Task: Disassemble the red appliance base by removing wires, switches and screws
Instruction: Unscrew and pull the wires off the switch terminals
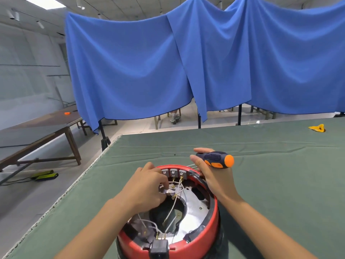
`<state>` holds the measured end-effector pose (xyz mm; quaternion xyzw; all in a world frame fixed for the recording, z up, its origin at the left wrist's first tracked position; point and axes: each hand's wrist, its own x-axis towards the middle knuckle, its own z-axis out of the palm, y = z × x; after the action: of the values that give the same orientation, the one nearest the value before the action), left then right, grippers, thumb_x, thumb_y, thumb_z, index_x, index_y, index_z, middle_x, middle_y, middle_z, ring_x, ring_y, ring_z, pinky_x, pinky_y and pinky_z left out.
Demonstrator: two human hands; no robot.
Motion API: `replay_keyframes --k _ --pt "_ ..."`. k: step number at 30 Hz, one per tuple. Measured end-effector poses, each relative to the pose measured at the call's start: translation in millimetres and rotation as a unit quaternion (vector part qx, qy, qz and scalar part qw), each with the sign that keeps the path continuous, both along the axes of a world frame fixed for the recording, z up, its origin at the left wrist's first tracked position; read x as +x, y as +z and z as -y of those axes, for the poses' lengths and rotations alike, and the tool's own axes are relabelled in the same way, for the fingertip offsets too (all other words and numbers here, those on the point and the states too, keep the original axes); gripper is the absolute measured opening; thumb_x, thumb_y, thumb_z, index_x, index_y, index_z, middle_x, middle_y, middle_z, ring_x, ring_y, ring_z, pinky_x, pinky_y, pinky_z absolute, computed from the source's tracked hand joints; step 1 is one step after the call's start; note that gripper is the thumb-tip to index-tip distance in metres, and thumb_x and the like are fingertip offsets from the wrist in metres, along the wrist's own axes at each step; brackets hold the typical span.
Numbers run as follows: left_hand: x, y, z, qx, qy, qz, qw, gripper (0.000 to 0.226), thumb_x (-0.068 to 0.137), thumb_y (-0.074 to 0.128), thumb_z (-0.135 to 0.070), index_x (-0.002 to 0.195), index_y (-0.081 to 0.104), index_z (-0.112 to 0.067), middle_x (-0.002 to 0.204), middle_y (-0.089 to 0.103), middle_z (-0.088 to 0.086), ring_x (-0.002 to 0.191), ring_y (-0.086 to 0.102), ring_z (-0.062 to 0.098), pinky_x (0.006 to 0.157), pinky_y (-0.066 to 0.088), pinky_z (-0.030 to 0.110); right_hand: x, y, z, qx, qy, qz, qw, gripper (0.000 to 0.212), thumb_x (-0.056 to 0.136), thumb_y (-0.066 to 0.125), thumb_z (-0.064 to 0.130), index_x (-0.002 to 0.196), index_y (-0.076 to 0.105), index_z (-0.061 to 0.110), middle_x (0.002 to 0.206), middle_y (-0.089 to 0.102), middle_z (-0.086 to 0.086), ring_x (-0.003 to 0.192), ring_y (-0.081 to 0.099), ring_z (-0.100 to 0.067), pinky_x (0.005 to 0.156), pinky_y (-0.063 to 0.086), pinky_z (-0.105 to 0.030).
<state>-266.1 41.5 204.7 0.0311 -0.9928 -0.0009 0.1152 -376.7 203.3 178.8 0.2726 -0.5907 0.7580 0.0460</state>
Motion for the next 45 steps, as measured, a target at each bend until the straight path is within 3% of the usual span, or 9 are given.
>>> replay_keyframes --k 3,7,12,17,21,25,33,41,45 --pt "-2 -5 -3 -0.021 0.002 -0.014 1.000 0.019 0.082 0.062 -0.041 0.098 0.067 -0.031 0.105 0.056 -0.015 0.106 0.035 0.013 0.086 0.031 0.027 -2 -2 1 0.002 0.008 -0.007 1.000 0.016 0.081 0.075 0.010 0.097 0.071 0.009 0.087 0.071 -0.008 0.074 0.066 -0.021 0.070 0.053 -0.027" --pt "-3 -12 -3 -0.042 0.005 -0.022 0.999 0.017 0.084 0.061 -0.043 0.096 0.068 -0.032 0.107 0.054 -0.017 0.107 0.034 0.013 0.088 0.031 0.027 -6 -6 2 0.006 0.009 -0.013 1.000 0.015 0.082 0.075 0.010 0.096 0.071 0.009 0.079 0.068 0.004 0.067 0.062 -0.005 0.065 0.047 -0.017" --pt "-3 -15 -1 -0.006 -0.001 -0.057 0.998 0.014 0.087 0.060 -0.037 0.093 0.070 -0.030 0.104 0.057 -0.017 0.104 0.037 0.012 0.090 0.033 0.028 -8 -10 2 0.023 0.001 -0.011 1.000 0.014 0.083 0.075 0.014 0.096 0.071 0.013 0.083 0.071 0.007 0.069 0.065 -0.007 0.067 0.052 -0.021" --pt "-1 -12 -3 0.076 -0.014 -0.129 0.989 0.007 0.084 0.059 -0.021 0.078 0.055 -0.020 0.094 0.057 -0.007 0.094 0.045 0.015 0.085 0.037 0.031 -6 -9 1 0.020 -0.001 -0.010 1.000 0.012 0.082 0.075 0.014 0.094 0.071 0.015 0.087 0.071 0.002 0.070 0.066 -0.011 0.068 0.053 -0.024" --pt "-7 3 -8 0.244 0.004 -0.216 0.946 0.008 0.082 0.060 -0.011 0.075 0.058 -0.013 0.074 0.060 -0.002 0.076 0.056 0.021 0.071 0.046 0.037 -5 -7 0 0.001 -0.002 -0.004 1.000 0.016 0.081 0.076 0.014 0.096 0.071 0.020 0.093 0.070 -0.002 0.070 0.066 -0.015 0.067 0.053 -0.023" --pt "-35 22 -15 0.283 0.017 -0.263 0.922 0.013 0.081 0.063 -0.015 0.070 0.061 -0.021 0.063 0.059 -0.008 0.062 0.054 0.012 0.059 0.047 0.031 -4 -8 3 -0.059 -0.044 0.081 0.994 0.019 0.081 0.077 0.018 0.099 0.072 0.019 0.065 0.067 0.002 0.050 0.057 -0.012 0.052 0.050 -0.020" --pt "-109 3 -14 0.130 0.094 -0.149 0.976 0.015 0.089 0.059 -0.034 0.092 0.071 -0.026 0.090 0.059 -0.008 0.092 0.058 0.016 0.066 0.036 0.027 -17 -13 -5 -0.116 -0.135 0.144 0.973 0.010 0.082 0.076 0.017 0.090 0.072 0.021 0.060 0.065 0.011 0.046 0.050 -0.003 0.044 0.042 -0.015" --pt "-121 -4 -9 0.173 0.097 -0.084 0.977 0.021 0.090 0.052 -0.028 0.093 0.071 -0.023 0.096 0.069 -0.006 0.093 0.062 0.019 0.076 0.047 0.030 -37 -26 -21 -0.095 -0.180 0.173 0.964 0.006 0.084 0.074 0.016 0.089 0.071 0.014 0.057 0.062 0.006 0.042 0.048 -0.004 0.041 0.041 -0.016" --pt "-98 2 2 0.233 0.057 0.039 0.970 0.038 0.085 0.046 -0.054 0.082 0.067 -0.022 0.082 0.066 -0.005 0.084 0.062 0.020 0.077 0.049 0.033 -38 -28 -20 -0.074 -0.177 0.171 0.966 0.009 0.085 0.074 0.018 0.091 0.071 0.012 0.061 0.061 0.002 0.049 0.051 -0.006 0.048 0.042 -0.016"
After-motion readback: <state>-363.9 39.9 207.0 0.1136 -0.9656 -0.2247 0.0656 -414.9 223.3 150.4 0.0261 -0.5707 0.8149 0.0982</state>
